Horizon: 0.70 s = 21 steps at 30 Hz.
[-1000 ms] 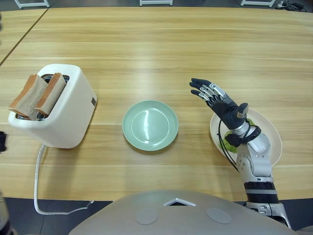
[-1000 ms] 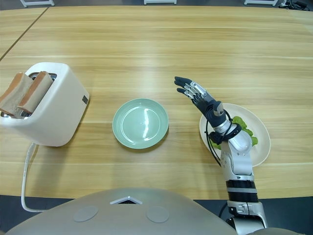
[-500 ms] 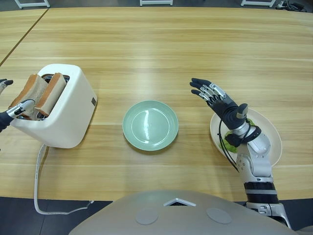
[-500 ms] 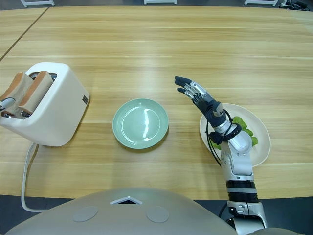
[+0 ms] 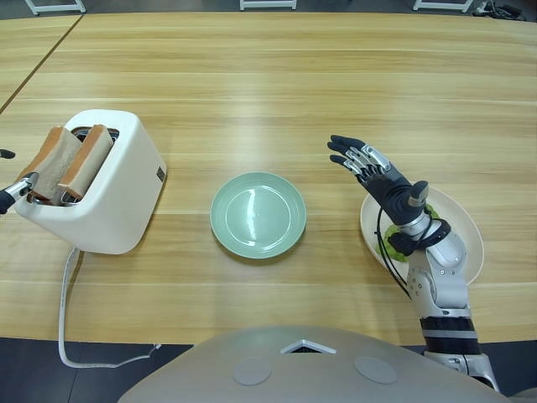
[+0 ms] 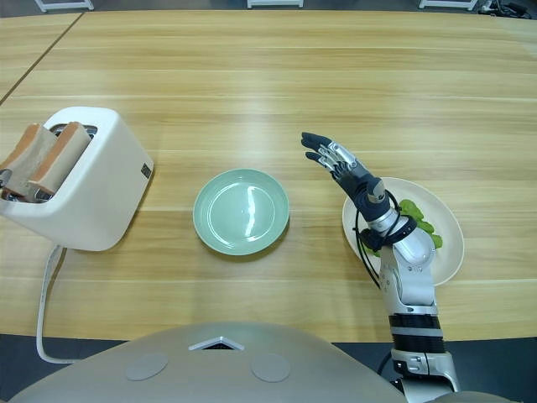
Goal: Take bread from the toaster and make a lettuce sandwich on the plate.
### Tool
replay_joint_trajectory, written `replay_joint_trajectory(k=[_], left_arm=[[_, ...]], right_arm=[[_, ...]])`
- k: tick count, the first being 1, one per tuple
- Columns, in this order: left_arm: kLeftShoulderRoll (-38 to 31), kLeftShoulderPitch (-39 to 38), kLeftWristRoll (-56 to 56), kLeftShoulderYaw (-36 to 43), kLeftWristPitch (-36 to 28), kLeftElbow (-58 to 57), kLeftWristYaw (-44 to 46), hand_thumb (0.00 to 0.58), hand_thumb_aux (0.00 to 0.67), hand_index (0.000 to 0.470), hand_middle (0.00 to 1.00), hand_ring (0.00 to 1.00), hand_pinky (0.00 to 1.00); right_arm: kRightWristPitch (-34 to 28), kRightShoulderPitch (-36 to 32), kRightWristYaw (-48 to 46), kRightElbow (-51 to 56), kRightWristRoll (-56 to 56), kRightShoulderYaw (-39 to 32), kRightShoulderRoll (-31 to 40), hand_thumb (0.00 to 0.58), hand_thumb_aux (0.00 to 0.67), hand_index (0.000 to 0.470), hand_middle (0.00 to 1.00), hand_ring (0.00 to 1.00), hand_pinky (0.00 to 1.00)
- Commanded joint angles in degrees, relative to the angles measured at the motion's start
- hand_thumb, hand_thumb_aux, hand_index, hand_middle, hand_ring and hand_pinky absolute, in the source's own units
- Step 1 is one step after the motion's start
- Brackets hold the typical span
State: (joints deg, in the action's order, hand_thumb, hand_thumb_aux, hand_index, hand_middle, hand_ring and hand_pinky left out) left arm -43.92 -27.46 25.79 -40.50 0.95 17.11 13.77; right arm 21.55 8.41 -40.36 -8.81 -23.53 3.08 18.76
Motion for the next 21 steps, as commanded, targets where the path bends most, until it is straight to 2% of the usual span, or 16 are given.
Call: replay_joint_trajectory(k=[1, 9, 11, 12, 13, 16, 18, 20, 21], left_arm=[[0.83, 0.3, -1.06, 2.48, 0.47, -0.24, 1.59, 0.352, 0.25, 0.175, 0.0, 0.0, 0.0], [1.28, 0.72, -0.89, 4.48, -0.54, -0.17, 2.43, 0.405, 0.302, 0.212, 0.0, 0.0, 0.0], [1.28, 0.82, -0.78, 4.53, -0.79, -0.11, 2.54, 0.445, 0.347, 0.243, 0.0, 0.0, 0.0], [1.29, 0.85, -0.7, 4.53, -0.9, -0.04, 2.54, 0.487, 0.402, 0.282, 0.0, 0.0, 0.0], [1.29, 0.97, -0.63, 4.46, -0.93, 0.06, 2.47, 0.498, 0.418, 0.293, 0.0, 0.0, 0.0], [1.43, 1.6, -0.68, 3.97, -0.5, 0.75, 1.8, 0.551, 0.52, 0.365, 0.0, 0.0, 0.0], [1.61, 2.23, -0.82, 3.36, -0.19, 1.54, 1.17, 0.565, 0.562, 0.394, 0.0, 0.0, 0.0], [1.79, 2.77, -1.18, 2.7, 0.12, 2.23, 0.74, 0.58, 0.67, 0.47, 0.0, 0.0, 0.0], [1.9, 2.95, -1.34, 2.5, 0.31, 2.46, 0.61, 0.58, 0.67, 0.47, 0.0, 0.0, 0.0]], right_arm=[[-0.12, 0.37, 0.41, -0.78, 0.43, 0.43, 0.1, 0.0, 0.0, 0.0, 0.0, 0.0, 0.0], [-0.15, 0.52, 0.43, -1.03, 0.43, 0.43, 0.17, 0.0, 0.0, 0.0, 0.0, 0.0, 0.0], [-0.13, 0.57, 0.42, -1.05, 0.42, 0.49, 0.22, 0.0, 0.0, 0.0, 0.0, 0.0, 0.0], [-0.13, 0.53, 0.4, -1.02, 0.4, 0.51, 0.24, 0.0, 0.0, 0.0, 0.0, 0.0, 0.0], [-0.14, 0.51, 0.38, -1.02, 0.39, 0.54, 0.26, 0.0, 0.0, 0.0, 0.0, 0.0, 0.0], [-0.13, 0.48, 0.38, -1.05, 0.43, 0.56, 0.31, 0.0, 0.0, 0.0, 0.0, 0.0, 0.0], [-0.08, 0.46, 0.41, -1.07, 0.54, 0.53, 0.32, 0.0, 0.0, 0.0, 0.0, 0.0, 0.0], [0.01, 0.46, 0.42, -1.04, 0.67, 0.47, 0.29, 0.0, 0.0, 0.0, 0.0, 0.0, 0.0], [0.06, 0.46, 0.41, -1.02, 0.73, 0.44, 0.28, 0.0, 0.0, 0.0, 0.0, 0.0, 0.0]])
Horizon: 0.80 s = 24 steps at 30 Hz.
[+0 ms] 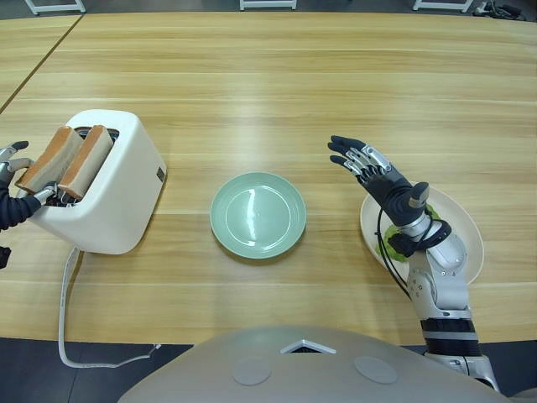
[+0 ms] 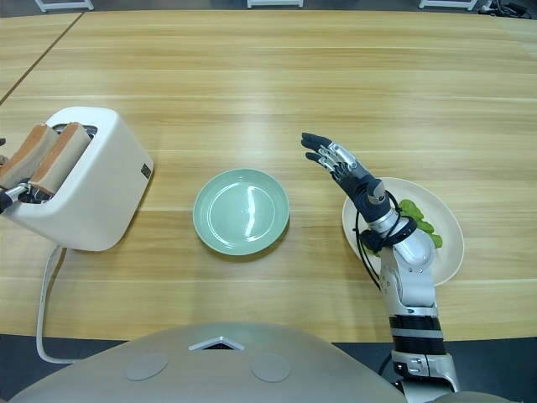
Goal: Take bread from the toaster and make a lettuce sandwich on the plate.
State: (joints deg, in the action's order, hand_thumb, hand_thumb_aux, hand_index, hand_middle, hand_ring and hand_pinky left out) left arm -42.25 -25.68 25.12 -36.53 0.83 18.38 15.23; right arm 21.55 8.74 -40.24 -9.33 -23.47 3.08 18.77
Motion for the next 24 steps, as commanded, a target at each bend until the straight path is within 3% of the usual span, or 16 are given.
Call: replay_joint_trajectory(k=[1, 6, 14, 19, 24], left_arm=[[0.34, 1.31, -0.78, -1.59, 0.61, 1.34, -0.92, 0.58, 0.67, 0.47, 0.0, 0.0, 0.0], [1.53, 2.58, -2.81, -1.83, 2.47, 2.66, -1.72, 0.58, 0.67, 0.47, 0.0, 0.0, 0.0], [5.39, 10.25, -15.92, -3.63, 7.19, 4.75, -4.11, 0.58, 0.67, 0.47, 0.0, 0.0, 0.0], [5.69, 14.37, -18.42, -5.17, 9.08, 7.83, -6.22, 0.58, 0.67, 0.47, 0.0, 0.0, 0.0], [6.88, 16.74, -16.34, 0.68, 9.53, 10.0, -6.38, 0.58, 0.67, 0.47, 0.0, 0.0, 0.0]], right_arm=[[0.09, 0.13, 0.29, -0.5, 0.72, 0.42, 0.26, 0.0, 0.0, 0.0, 0.0, 0.0, 0.0], [0.13, 0.06, 0.24, -0.49, 0.97, 0.34, 0.2, 0.0, 0.0, 0.0, 0.0, 0.0, 0.0], [0.34, -0.02, 0.23, -0.38, 1.45, 0.25, 0.16, 0.0, 0.0, 0.0, 0.0, 0.0, 0.0], [0.89, -0.07, 0.24, 0.32, 1.68, 0.28, 0.03, 0.0, 0.0, 0.0, 0.0, 0.0, 0.0], [1.34, -0.85, 0.35, 1.37, 2.13, -0.11, -0.28, 0.0, 0.0, 0.0, 0.0, 0.0, 0.0]])
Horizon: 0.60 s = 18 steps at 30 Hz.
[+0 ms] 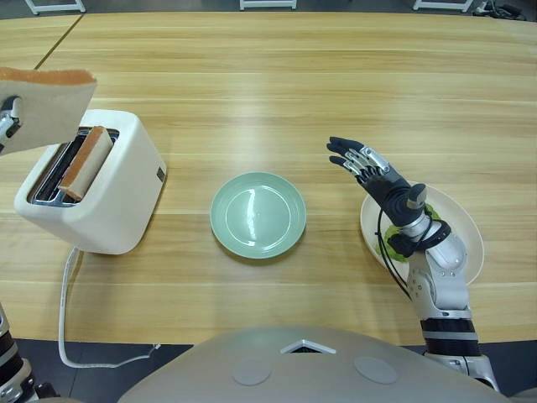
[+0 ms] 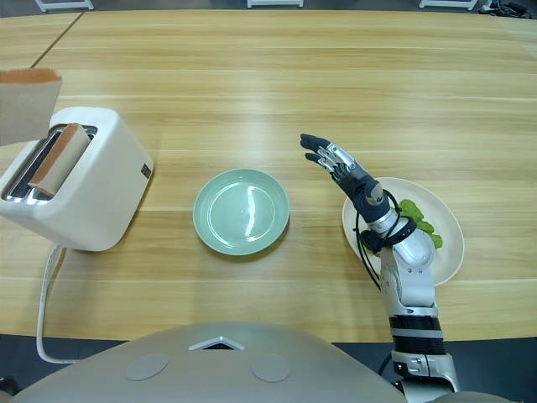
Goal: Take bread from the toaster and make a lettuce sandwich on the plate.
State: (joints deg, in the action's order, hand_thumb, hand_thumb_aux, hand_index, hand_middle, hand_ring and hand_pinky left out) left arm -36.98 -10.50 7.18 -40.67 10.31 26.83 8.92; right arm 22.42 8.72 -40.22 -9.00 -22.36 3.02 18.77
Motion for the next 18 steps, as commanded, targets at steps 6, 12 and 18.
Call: replay_joint_trajectory(k=[6, 12, 18], left_arm=[[6.38, 2.77, 11.88, 20.44, 3.29, 2.83, -1.58, 0.58, 0.67, 0.47, 0.0, 0.0, 0.0], [10.2, 6.14, 26.46, 35.79, 6.79, 1.25, -3.66, 0.58, 0.67, 0.47, 0.0, 0.0, 0.0], [11.05, 9.85, 45.66, 48.15, 8.54, -6.06, -7.59, 0.58, 0.67, 0.47, 0.0, 0.0, 0.0]], right_arm=[[1.32, -3.12, 0.05, 3.68, 1.82, -1.36, -1.07, 0.0, 0.0, 0.0, 0.0, 0.0, 0.0], [1.85, -4.2, -0.13, 4.8, 2.1, -1.93, -1.47, 0.0, 0.0, 0.0, 0.0, 0.0, 0.0], [2.04, -4.69, -0.14, 5.31, 2.1, -2.12, -1.58, 0.0, 0.0, 0.0, 0.0, 0.0, 0.0]])
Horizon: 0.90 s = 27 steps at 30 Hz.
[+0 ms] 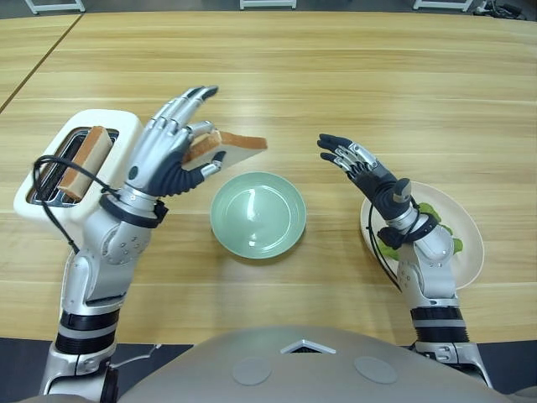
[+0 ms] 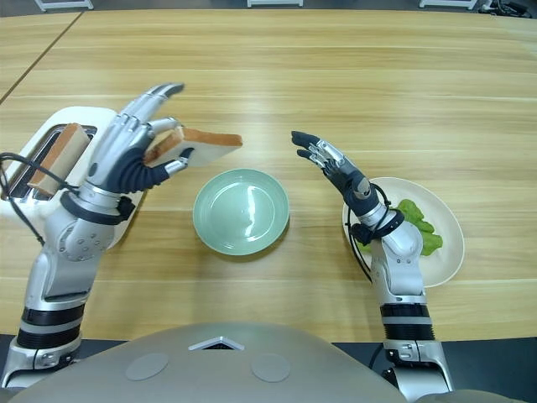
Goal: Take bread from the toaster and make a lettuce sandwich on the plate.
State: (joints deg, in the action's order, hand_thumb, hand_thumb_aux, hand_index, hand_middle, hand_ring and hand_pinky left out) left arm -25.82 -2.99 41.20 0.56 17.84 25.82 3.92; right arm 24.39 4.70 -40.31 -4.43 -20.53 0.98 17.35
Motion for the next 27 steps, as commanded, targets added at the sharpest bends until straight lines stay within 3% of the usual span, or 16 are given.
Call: replay_joint_trajectory(k=[1, 5, 10, 18, 19, 20, 21, 27], left_arm=[[-0.19, 2.82, 15.27, 9.11, 1.22, -6.55, -3.69, 0.58, 0.67, 0.47, 0.0, 0.0, 0.0], [0.31, 3.78, 24.12, 16.23, 0.85, -12.39, -6.46, 0.58, 0.67, 0.47, 0.0, 0.0, 0.0], [1.51, 3.88, 26.54, 21.44, 0.42, -15.65, -8.32, 0.58, 0.67, 0.47, 0.0, 0.0, 0.0], [0.87, 0.66, 30.02, 23.57, -3.66, -13.48, -8.4, 0.58, 0.67, 0.47, 0.0, 0.0, 0.0], [0.74, -0.02, 30.39, 23.7, -4.28, -12.93, -8.13, 0.478, 0.389, 0.273, 0.0, 0.0, 0.0], [0.68, -0.69, 30.7, 23.71, -4.91, -12.36, -7.93, 0.436, 0.336, 0.236, 0.0, 0.0, 0.0], [0.54, -1.44, 30.87, 23.65, -5.46, -11.58, -7.66, 0.014, 0.008, 0.006, 0.0, 0.0, 0.0], [0.5, -10.63, 30.01, 21.38, -10.43, -1.86, -3.81, 0.0, 0.0, 0.0, 0.0, 0.0, 0.0]], right_arm=[[0.1, -0.76, -0.03, 0.83, 0.27, -0.11, -0.17, 0.0, 0.0, 0.0, 0.0, 0.0, 0.0], [0.27, -1.28, -0.16, 1.51, 0.22, -0.24, -0.21, 0.0, 0.0, 0.0, 0.0, 0.0, 0.0], [0.28, -1.24, -0.25, 1.4, 0.13, -0.24, -0.11, 0.0, 0.0, 0.0, 0.0, 0.0, 0.0], [0.1, -1.04, -0.38, 0.78, 0.18, -0.66, -0.14, 0.0, 0.0, 0.0, 0.0, 0.0, 0.0], [0.09, -1.03, -0.39, 0.71, 0.17, -0.7, -0.13, 0.0, 0.0, 0.0, 0.0, 0.0, 0.0], [0.08, -1.02, -0.41, 0.66, 0.17, -0.73, -0.12, 0.0, 0.0, 0.0, 0.0, 0.0, 0.0], [0.07, -1.05, -0.44, 0.63, 0.16, -0.74, -0.1, 0.0, 0.0, 0.0, 0.0, 0.0, 0.0], [-2.95, -1.35, 0.3, -4.45, 1.05, 2.39, 4.72, 0.0, 0.0, 0.0, 0.0, 0.0, 0.0]])
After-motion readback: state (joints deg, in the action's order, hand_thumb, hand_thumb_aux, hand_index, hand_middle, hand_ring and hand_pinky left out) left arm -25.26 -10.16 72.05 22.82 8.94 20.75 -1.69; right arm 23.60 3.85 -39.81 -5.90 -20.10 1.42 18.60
